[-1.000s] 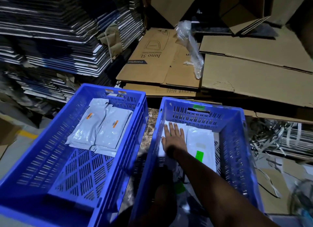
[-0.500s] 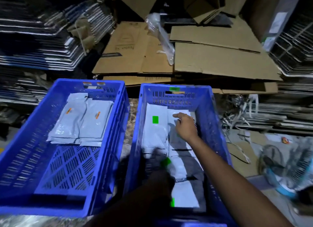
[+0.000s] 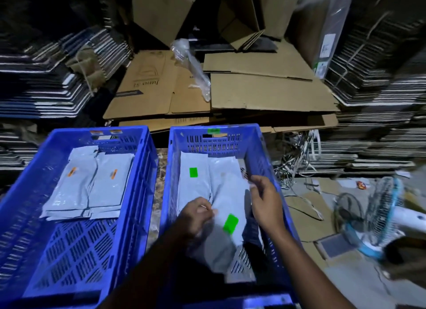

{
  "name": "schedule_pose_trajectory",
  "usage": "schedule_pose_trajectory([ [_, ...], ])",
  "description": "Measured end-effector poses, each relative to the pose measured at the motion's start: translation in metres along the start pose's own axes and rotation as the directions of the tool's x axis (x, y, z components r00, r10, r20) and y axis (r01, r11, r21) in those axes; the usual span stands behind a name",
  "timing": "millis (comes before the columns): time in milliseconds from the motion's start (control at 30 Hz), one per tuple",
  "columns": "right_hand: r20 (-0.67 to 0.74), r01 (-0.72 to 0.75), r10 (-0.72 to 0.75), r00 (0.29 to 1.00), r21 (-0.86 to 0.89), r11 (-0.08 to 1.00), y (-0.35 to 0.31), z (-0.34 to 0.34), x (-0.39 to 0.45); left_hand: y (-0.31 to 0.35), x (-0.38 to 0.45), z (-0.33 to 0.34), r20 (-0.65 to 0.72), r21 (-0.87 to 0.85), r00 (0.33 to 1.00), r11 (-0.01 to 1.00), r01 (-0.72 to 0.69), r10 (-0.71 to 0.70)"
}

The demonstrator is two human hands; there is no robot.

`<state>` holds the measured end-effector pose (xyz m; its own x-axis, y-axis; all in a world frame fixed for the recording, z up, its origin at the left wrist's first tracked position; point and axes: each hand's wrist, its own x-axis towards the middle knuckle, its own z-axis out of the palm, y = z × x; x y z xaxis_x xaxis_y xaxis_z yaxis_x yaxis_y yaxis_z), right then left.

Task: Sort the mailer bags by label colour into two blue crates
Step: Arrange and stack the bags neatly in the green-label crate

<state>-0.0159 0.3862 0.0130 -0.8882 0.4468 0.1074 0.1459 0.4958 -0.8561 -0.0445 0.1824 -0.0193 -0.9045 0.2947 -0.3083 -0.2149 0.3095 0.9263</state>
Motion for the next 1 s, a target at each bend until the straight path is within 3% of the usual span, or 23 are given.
schedule_pose_trajectory([
  [67,0.02,-0.034,0.033,0.999,0.077,0.996,-0.005,0.005,-0.005,0.007,0.002,0.003,-0.17,-0.26,0.985,0.966,-0.012,-0.034],
  [133,0.157,-0.128,0.093,0.983,0.228,0.965,-0.011,0.015,-0.015,0.017,0.004,0.013,-0.231,-0.414,0.97,0.91,-0.027,-0.076],
  [267,0.29,-0.164,0.101,0.952,0.202,0.966,-0.002,0.028,-0.023,0.019,0.012,0.03,-0.311,-0.395,0.938,0.919,0.016,-0.15],
  [367,0.255,-0.133,0.105,0.961,0.095,0.987,-0.001,0.024,-0.012,0.009,0.012,0.032,-0.129,-0.5,0.96,0.853,0.153,-0.247],
  [467,0.268,-0.171,0.151,0.951,0.051,0.984,0.003,0.027,0.004,0.005,0.01,0.036,0.006,-0.522,0.975,0.831,0.191,-0.22],
  [567,0.287,-0.163,0.17,0.943,-0.049,0.985,0.011,0.042,0.026,0.014,0.022,0.041,-0.116,-0.355,0.979,0.928,0.117,-0.168],
  [633,0.277,-0.103,0.125,0.953,-0.094,0.99,0.017,0.054,0.045,0.018,0.037,0.04,-0.207,-0.121,0.971,0.988,0.097,-0.121],
  [700,0.28,-0.08,0.114,0.953,-0.129,0.988,0.02,0.065,0.066,0.019,0.054,0.036,-0.212,0.068,0.974,0.993,0.093,-0.077],
  [800,0.335,-0.049,0.148,0.931,-0.287,0.957,0.032,0.084,0.09,0.015,0.071,0.03,-0.15,0.325,0.989,0.943,0.065,-0.017],
  [900,0.353,0.018,0.215,0.911,-0.554,0.832,0.038,0.095,0.097,0.003,0.075,0.032,-0.088,0.536,0.993,0.844,-0.017,0.075],
  [1000,0.286,0.182,0.013,0.958,-0.64,0.747,0.033,0.098,0.103,0.002,0.067,0.037,-0.147,0.618,0.957,0.778,-0.109,0.25],
])
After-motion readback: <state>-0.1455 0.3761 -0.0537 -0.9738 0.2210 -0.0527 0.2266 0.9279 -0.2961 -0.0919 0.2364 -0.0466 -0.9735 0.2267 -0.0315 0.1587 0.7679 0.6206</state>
